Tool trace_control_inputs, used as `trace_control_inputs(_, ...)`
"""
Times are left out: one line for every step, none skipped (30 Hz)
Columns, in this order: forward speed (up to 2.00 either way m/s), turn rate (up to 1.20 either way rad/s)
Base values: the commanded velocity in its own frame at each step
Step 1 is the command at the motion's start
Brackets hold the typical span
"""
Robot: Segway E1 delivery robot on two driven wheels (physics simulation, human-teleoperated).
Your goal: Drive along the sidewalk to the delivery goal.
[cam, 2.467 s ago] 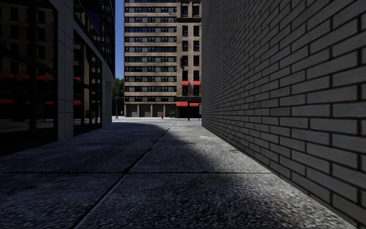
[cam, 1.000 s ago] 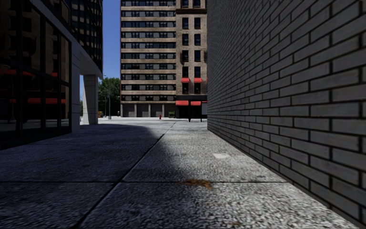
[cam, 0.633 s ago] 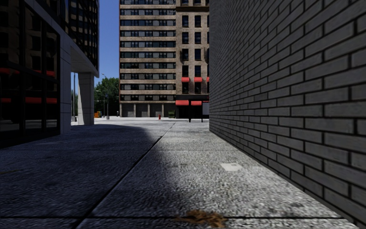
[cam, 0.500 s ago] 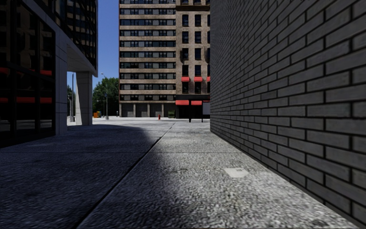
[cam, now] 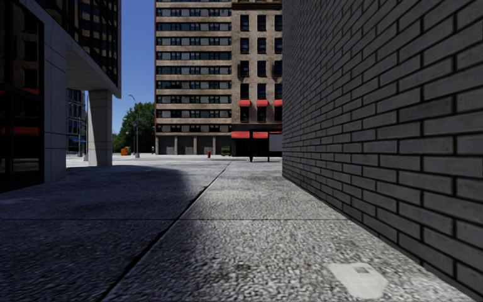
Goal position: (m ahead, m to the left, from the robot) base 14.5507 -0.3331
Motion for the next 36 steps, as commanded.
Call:
trace_control_inputs(2.0,0.0)
trace_control_inputs(2.0,0.13)
trace_control_inputs(2.0,0.31)
trace_control_inputs(2.0,0.31)
trace_control_inputs(2.0,0.46)
trace_control_inputs(2.0,0.51)
trace_control_inputs(2.0,0.0)
trace_control_inputs(2.0,0.0)
trace_control_inputs(2.0,0.0)
trace_control_inputs(2.0,0.0)
trace_control_inputs(2.0,0.0)
trace_control_inputs(2.0,0.0)
trace_control_inputs(2.0,0.0)
trace_control_inputs(2.0,0.0)
trace_control_inputs(2.0,0.0)
trace_control_inputs(2.0,0.0)
trace_control_inputs(2.0,0.0)
trace_control_inputs(2.0,0.0)
trace_control_inputs(2.0,0.0)
trace_control_inputs(2.0,0.0)
trace_control_inputs(2.0,0.0)
trace_control_inputs(2.0,0.0)
trace_control_inputs(2.0,0.0)
trace_control_inputs(2.0,0.0)
trace_control_inputs(2.0,0.0)
trace_control_inputs(2.0,0.0)
trace_control_inputs(2.0,0.0)
trace_control_inputs(2.0,0.0)
trace_control_inputs(2.0,0.0)
trace_control_inputs(2.0,0.0)
trace_control_inputs(2.0,0.0)
trace_control_inputs(2.0,0.0)
trace_control_inputs(2.0,0.0)
trace_control_inputs(2.0,0.0)
trace_control_inputs(2.0,0.0)
trace_control_inputs(2.0,0.0)
